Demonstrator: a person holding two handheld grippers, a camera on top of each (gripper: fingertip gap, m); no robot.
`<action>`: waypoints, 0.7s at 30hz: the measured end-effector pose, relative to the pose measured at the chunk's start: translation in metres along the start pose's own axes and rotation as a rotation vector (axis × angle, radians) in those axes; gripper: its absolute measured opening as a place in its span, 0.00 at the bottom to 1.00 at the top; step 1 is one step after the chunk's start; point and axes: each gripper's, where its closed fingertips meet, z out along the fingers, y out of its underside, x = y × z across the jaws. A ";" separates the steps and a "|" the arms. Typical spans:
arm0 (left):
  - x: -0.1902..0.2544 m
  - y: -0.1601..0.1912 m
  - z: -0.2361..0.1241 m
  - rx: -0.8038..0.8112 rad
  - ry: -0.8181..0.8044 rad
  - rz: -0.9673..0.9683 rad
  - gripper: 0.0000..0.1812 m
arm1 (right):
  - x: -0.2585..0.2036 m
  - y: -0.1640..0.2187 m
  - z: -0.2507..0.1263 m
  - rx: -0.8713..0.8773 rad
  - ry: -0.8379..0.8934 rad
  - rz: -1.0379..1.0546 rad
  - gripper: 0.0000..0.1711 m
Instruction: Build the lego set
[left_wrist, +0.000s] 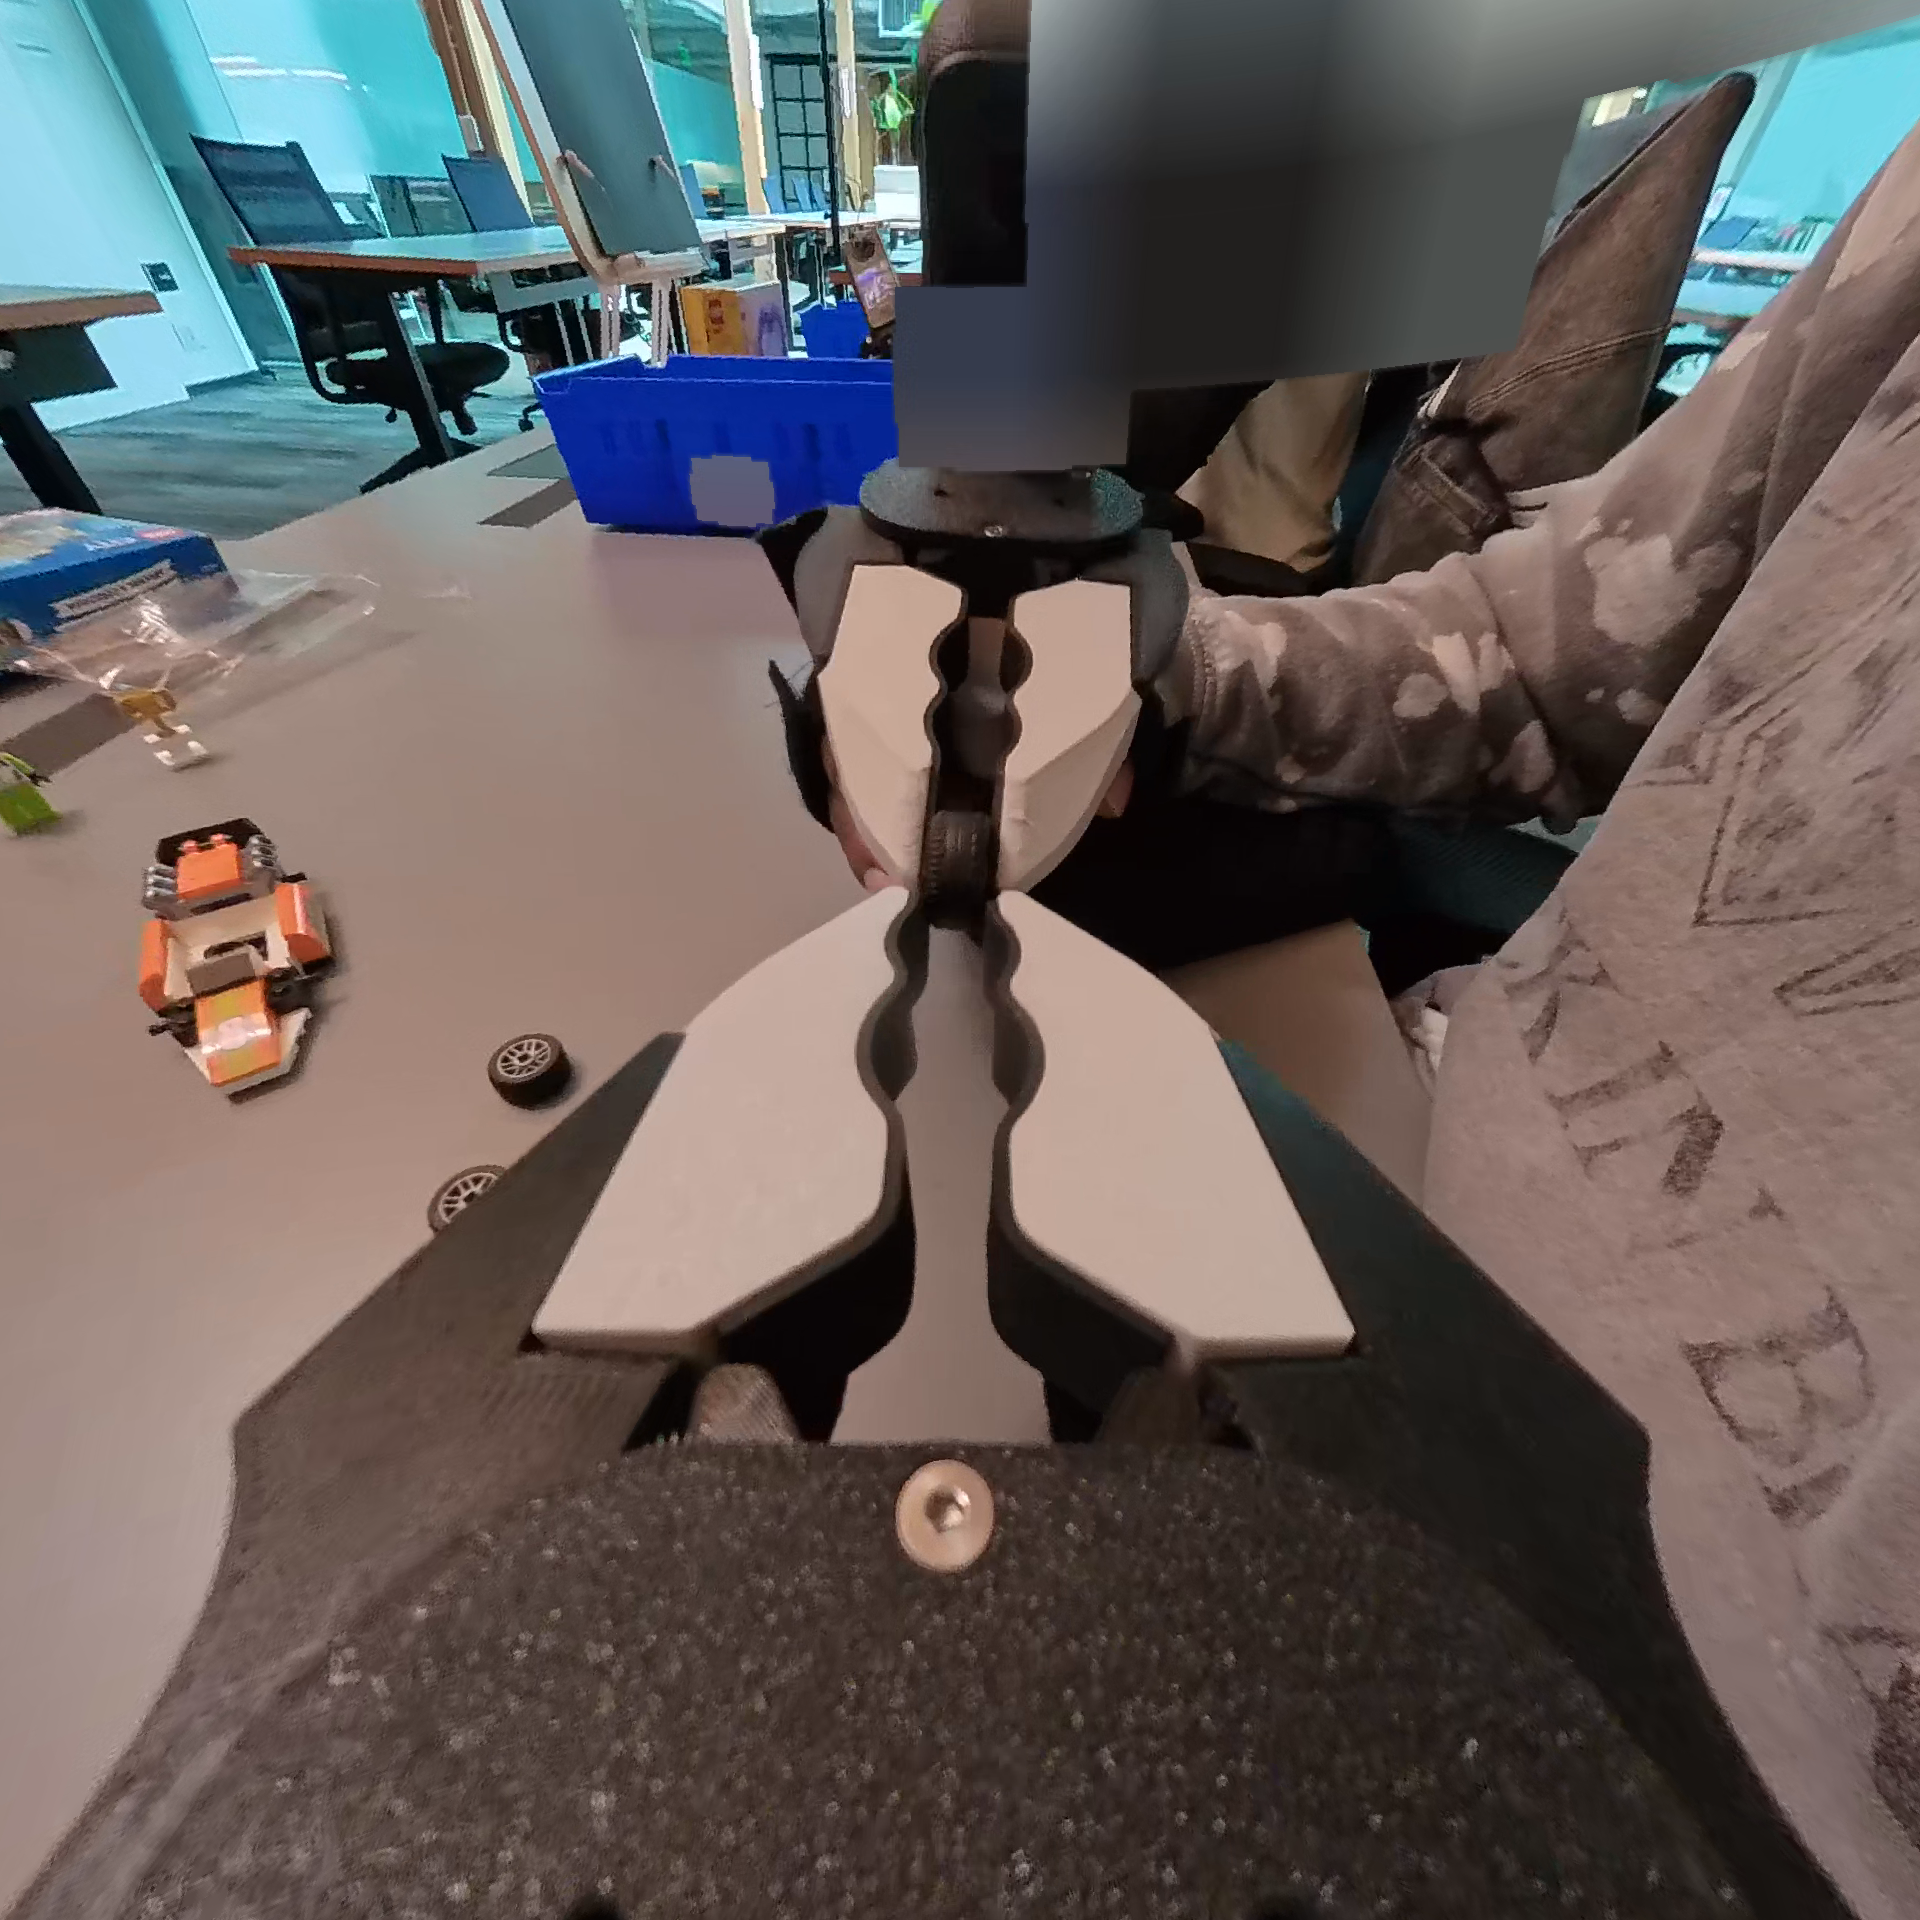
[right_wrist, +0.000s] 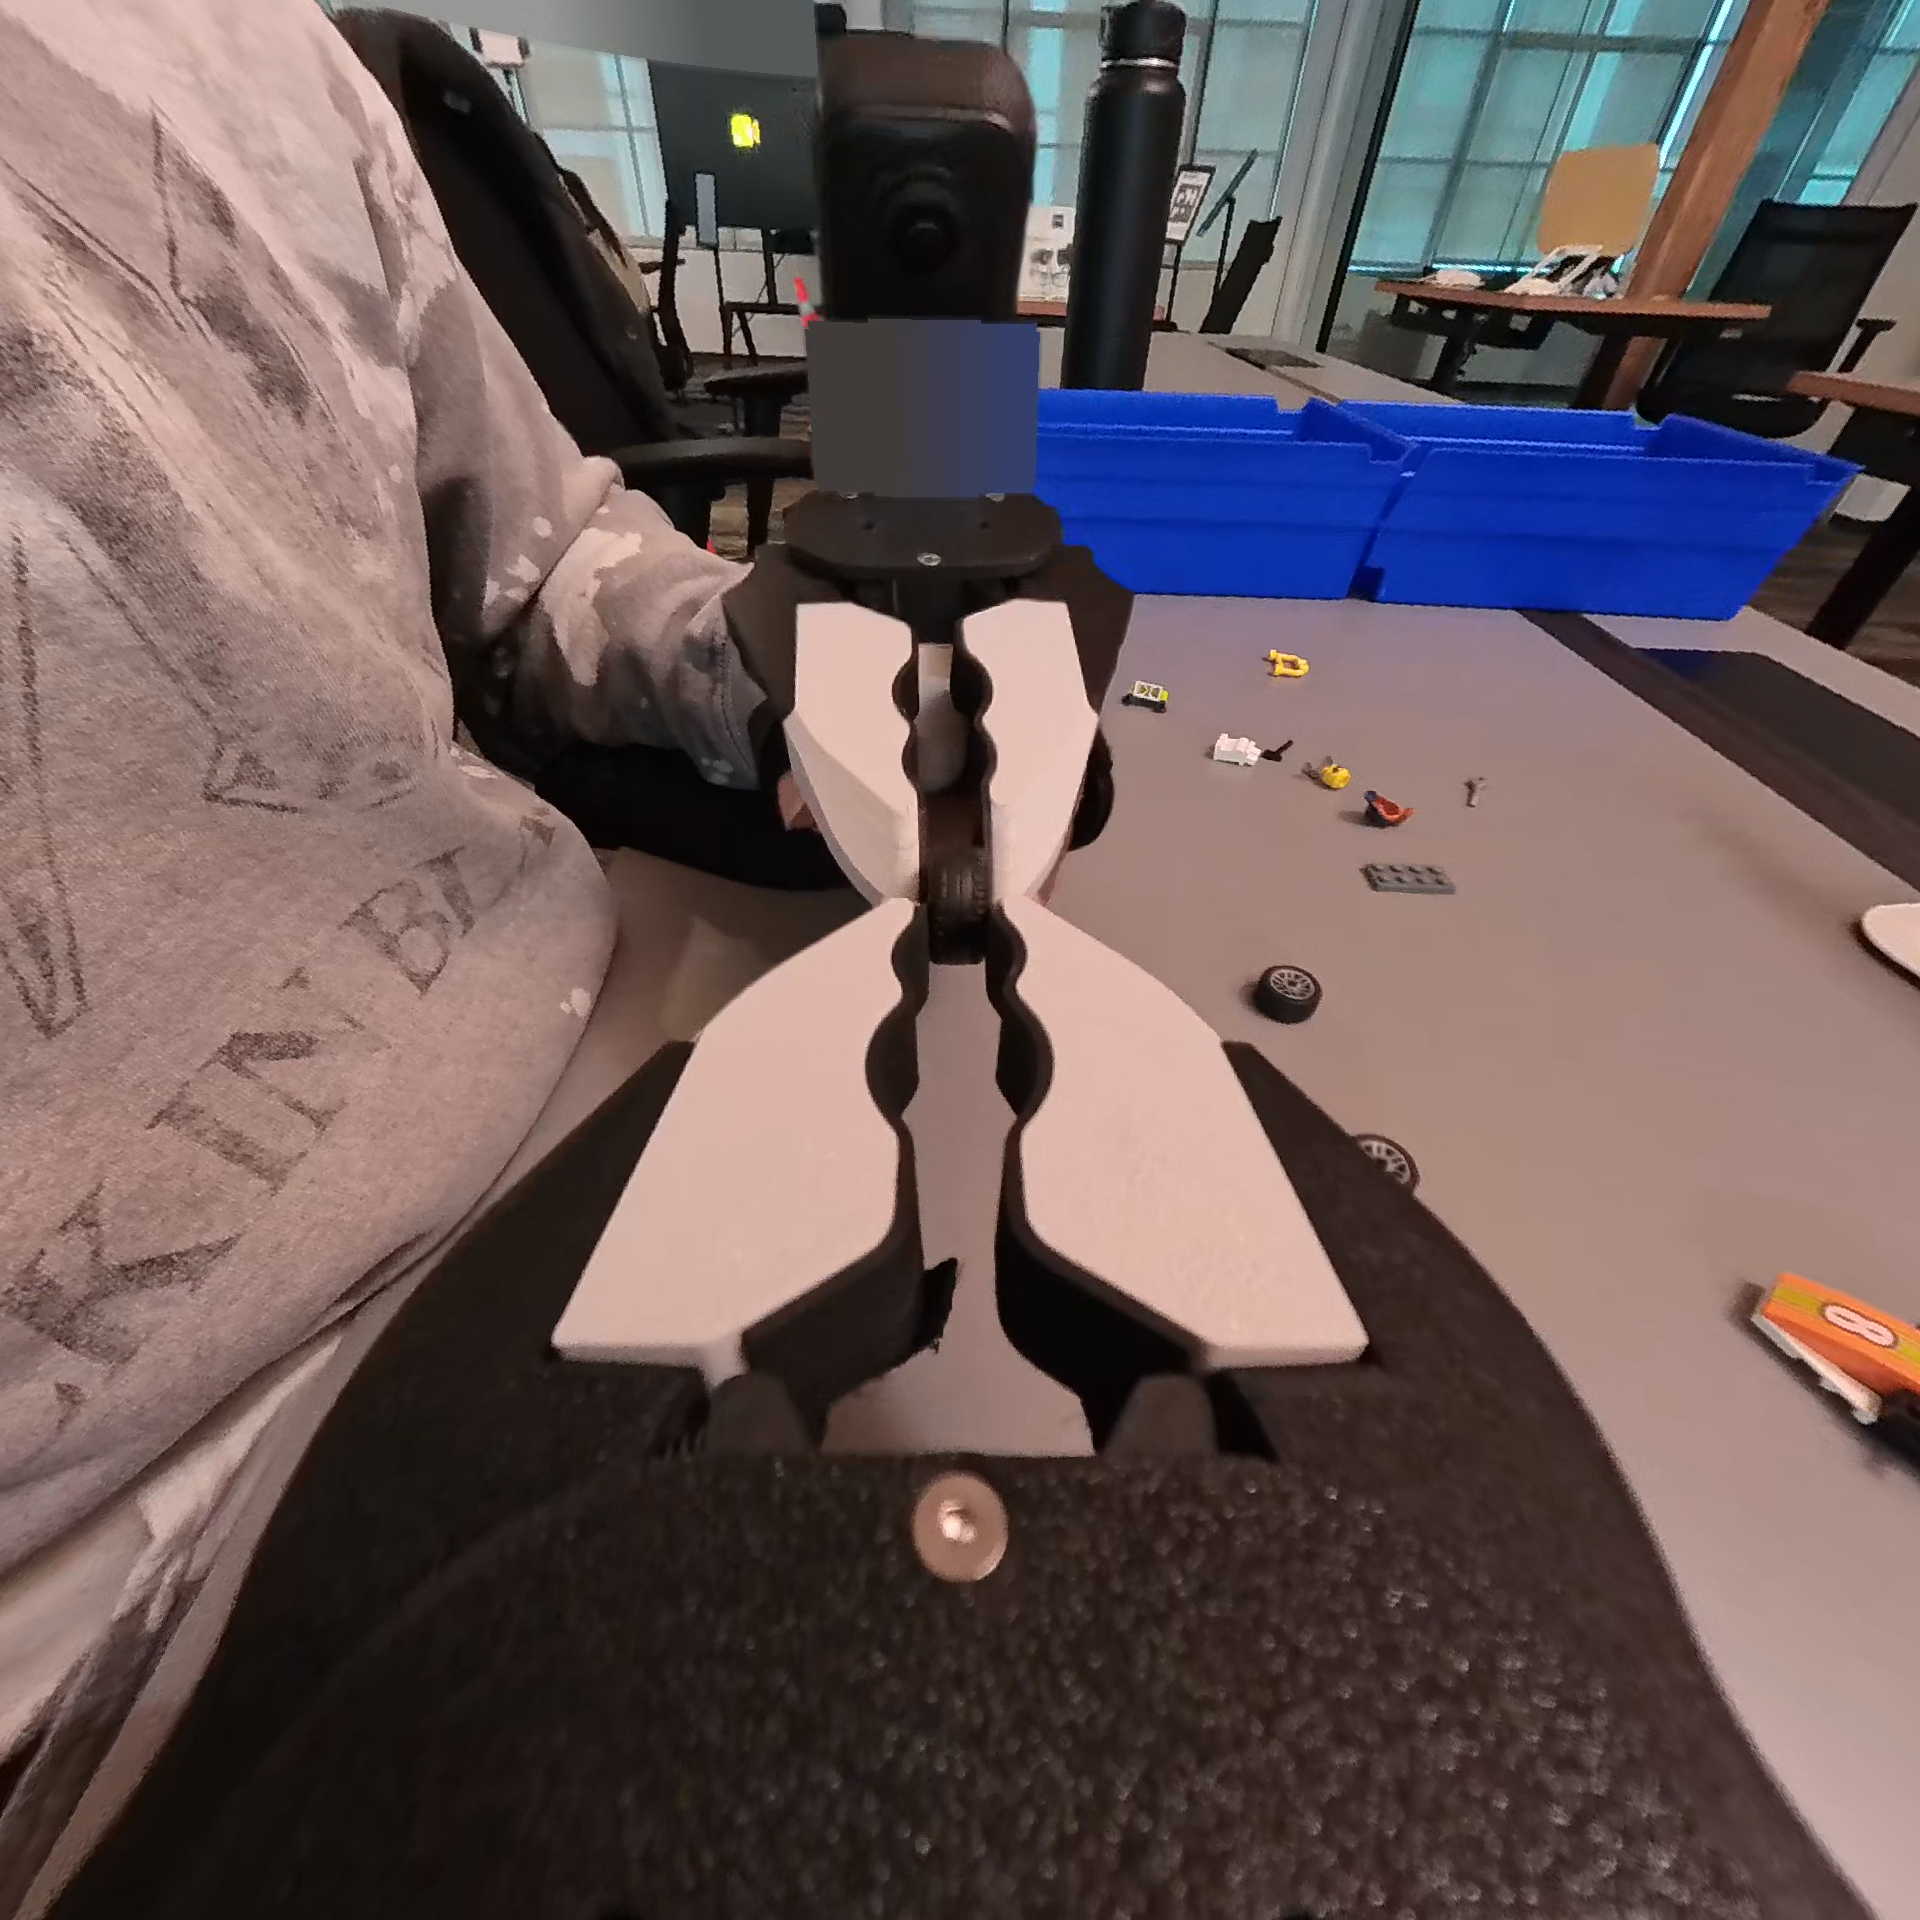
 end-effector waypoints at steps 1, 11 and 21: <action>0.000 0.000 0.000 -0.001 0.000 -0.009 0.06 | 0.000 -0.001 0.000 0.006 -0.001 0.003 0.06; -0.009 0.006 -0.004 -0.082 -0.065 0.020 0.06 | 0.011 0.005 0.002 -0.001 0.050 0.003 0.08; -0.010 0.006 -0.005 -0.057 -0.028 -0.077 0.06 | 0.010 0.006 0.004 -0.024 0.019 0.098 0.06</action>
